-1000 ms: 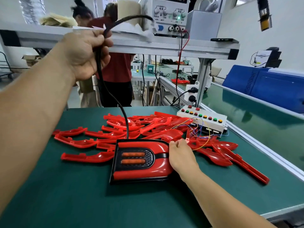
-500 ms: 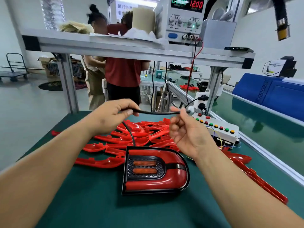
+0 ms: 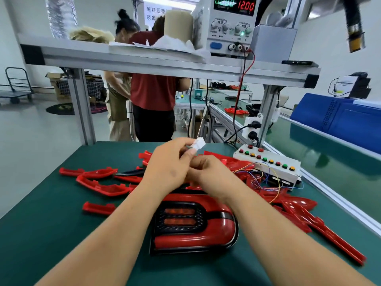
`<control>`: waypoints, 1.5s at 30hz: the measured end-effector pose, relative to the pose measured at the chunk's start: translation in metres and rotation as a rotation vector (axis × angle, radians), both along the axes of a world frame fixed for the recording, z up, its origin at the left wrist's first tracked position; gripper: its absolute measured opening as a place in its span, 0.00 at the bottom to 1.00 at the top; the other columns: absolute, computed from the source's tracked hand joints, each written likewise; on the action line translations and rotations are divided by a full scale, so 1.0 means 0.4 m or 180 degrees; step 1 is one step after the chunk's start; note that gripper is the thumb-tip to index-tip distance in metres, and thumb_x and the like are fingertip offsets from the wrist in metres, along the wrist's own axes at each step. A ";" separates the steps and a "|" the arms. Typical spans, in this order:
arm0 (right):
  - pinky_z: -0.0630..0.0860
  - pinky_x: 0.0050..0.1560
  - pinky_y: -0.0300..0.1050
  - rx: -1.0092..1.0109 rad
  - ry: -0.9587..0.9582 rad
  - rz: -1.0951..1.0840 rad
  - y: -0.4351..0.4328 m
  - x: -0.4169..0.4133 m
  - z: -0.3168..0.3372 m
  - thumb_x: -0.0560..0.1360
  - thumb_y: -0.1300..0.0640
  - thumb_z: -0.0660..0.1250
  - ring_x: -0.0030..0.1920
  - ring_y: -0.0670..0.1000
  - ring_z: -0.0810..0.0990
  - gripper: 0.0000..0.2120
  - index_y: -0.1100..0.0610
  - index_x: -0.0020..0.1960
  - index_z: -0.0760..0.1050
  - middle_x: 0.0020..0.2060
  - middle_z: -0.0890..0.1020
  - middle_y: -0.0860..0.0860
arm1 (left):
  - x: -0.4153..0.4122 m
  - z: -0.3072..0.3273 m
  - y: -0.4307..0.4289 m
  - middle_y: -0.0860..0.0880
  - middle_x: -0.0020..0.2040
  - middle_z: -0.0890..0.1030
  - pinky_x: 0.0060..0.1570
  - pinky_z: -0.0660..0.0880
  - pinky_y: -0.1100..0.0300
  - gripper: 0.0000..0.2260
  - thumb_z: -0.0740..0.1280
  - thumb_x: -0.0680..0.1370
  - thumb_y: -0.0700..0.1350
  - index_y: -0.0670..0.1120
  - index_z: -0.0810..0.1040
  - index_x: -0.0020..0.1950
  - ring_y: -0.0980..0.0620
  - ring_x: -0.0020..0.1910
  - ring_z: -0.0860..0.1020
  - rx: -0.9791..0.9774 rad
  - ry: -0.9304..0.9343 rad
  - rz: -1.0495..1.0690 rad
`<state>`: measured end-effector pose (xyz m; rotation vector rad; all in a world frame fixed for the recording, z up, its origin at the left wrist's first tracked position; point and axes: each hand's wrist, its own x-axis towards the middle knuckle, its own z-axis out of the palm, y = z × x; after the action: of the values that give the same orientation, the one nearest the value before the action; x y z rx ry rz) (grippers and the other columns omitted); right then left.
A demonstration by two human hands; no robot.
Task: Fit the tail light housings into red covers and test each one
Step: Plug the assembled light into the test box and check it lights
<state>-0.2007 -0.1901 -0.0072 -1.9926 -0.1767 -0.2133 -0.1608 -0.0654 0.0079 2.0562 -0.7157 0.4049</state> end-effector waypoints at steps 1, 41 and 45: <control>0.69 0.40 0.46 -0.0520 0.0006 -0.0140 -0.030 0.000 0.010 0.77 0.56 0.68 0.35 0.49 0.72 0.09 0.59 0.45 0.83 0.35 0.80 0.55 | 0.005 -0.011 0.008 0.52 0.52 0.83 0.56 0.73 0.56 0.12 0.63 0.81 0.45 0.51 0.80 0.62 0.50 0.53 0.79 0.0067 -0.0091 0.0061; 0.52 0.51 0.45 -0.1690 -0.1388 -0.1897 -0.263 0.042 -0.106 0.76 0.43 0.56 0.49 0.44 0.70 0.08 0.39 0.42 0.72 0.42 0.77 0.42 | 0.187 -0.008 -0.125 0.57 0.25 0.71 0.28 0.64 0.63 0.18 0.59 0.83 0.50 0.45 0.72 0.36 0.57 0.24 0.63 0.0272 0.1157 -0.0822; 0.52 0.49 0.45 -0.1644 -0.1496 -0.1939 -0.275 0.038 -0.110 0.76 0.44 0.57 0.48 0.46 0.70 0.10 0.43 0.43 0.76 0.42 0.77 0.44 | 0.181 -0.016 -0.143 0.59 0.19 0.69 0.22 0.61 0.70 0.19 0.59 0.83 0.49 0.46 0.72 0.33 0.61 0.19 0.61 0.0234 0.1142 -0.0823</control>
<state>-0.1854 -0.3000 -0.0513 -2.4334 0.0986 -1.1255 -0.0884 -0.1225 0.0014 1.9976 -0.7688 -0.1370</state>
